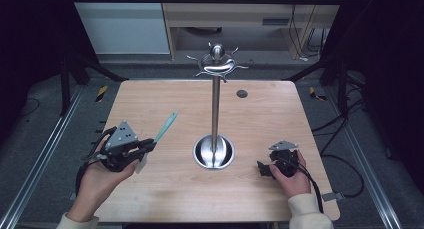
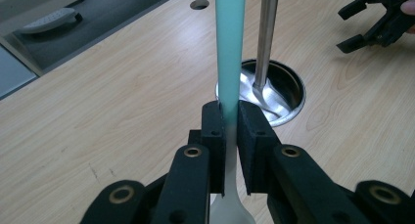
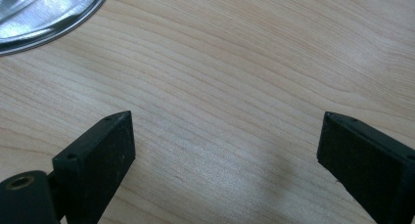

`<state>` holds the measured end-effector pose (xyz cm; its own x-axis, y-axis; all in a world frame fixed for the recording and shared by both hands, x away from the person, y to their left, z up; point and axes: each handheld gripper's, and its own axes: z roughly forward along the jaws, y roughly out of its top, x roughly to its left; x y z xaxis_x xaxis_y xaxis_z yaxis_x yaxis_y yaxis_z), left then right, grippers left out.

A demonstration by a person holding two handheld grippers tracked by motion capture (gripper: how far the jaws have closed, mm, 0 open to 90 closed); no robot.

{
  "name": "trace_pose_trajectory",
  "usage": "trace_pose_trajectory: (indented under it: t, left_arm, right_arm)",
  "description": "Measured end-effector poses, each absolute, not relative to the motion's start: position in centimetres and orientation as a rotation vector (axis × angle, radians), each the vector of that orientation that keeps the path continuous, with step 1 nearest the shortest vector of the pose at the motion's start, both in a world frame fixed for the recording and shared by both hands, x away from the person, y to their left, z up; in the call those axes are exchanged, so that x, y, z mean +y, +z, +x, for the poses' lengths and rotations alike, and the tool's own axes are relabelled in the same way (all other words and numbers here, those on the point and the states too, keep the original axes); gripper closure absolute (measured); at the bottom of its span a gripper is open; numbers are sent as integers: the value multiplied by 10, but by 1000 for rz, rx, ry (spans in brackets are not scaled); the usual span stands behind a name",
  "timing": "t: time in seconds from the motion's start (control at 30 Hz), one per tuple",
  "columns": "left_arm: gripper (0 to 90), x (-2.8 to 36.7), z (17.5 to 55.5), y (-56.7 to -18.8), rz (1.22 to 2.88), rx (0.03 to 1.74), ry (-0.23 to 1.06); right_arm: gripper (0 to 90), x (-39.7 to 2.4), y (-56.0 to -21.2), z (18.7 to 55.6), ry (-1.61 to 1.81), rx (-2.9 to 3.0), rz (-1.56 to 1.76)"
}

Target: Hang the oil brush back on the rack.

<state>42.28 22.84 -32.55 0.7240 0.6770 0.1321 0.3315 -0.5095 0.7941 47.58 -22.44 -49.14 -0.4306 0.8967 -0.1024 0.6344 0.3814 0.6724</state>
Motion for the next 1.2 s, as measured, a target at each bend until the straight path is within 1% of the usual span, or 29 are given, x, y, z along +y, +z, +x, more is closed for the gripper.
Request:
trace_pose_trajectory:
  t: [0.7,0.97,1.0,1.2]
  left_arm:
    - [819,224,419,-297,1987,702,628]
    - [819,219,420,-289,1938,686,631]
    - [819,218,420,-288,1931,687,614]
    - [819,212,417,-277,1887,651,634]
  right_arm:
    - [78,-224,-492,476,774,2188,1323]
    - [78,-224,-490,476,780,2184,1316]
    - [78,-224,-490,476,781,2183,1316]
    - [78,-225,-490,476,777,2182,1312]
